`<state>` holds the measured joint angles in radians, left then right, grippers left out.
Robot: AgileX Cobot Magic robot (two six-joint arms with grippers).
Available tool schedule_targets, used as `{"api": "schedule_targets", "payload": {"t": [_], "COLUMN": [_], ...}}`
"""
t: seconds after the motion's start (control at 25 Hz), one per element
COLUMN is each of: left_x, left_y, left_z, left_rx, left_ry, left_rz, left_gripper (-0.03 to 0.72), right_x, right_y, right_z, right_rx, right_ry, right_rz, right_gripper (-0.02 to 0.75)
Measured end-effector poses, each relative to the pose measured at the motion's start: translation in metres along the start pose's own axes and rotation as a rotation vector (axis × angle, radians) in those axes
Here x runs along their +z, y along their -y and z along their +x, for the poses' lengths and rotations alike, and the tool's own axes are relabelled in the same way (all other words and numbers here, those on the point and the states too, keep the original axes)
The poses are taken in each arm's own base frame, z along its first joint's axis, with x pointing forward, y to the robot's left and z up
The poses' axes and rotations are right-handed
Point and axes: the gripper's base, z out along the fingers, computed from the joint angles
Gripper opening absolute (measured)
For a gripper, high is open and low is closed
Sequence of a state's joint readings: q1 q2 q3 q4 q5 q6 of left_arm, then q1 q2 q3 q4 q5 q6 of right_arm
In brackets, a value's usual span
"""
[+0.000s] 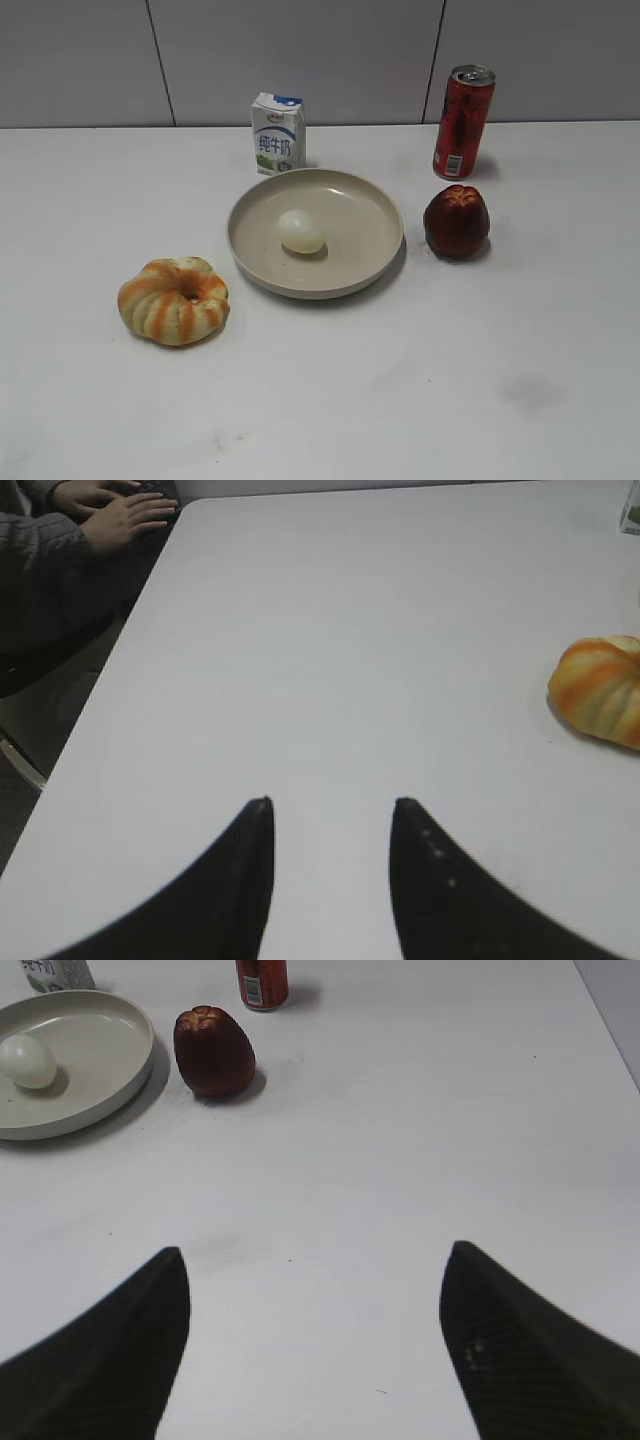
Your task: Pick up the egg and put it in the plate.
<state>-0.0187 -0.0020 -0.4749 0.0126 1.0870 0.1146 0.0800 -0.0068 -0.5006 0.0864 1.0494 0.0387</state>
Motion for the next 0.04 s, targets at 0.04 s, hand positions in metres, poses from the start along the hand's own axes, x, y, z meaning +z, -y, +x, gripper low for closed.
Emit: {"api": "schedule_targets", "payload": {"t": [0.04], "left_x": [0.0000], "left_y": [0.0001], "left_z": [0.0000], "left_rx": [0.000], "left_ry": [0.000], "left_rz": [0.001], "left_gripper": [0.299], "right_x": [0.0000], "right_y": [0.0000], "right_z": [0.0000], "right_rx": [0.000], "right_ry": [0.000], "right_rz": [0.000], "right_gripper": [0.588]}}
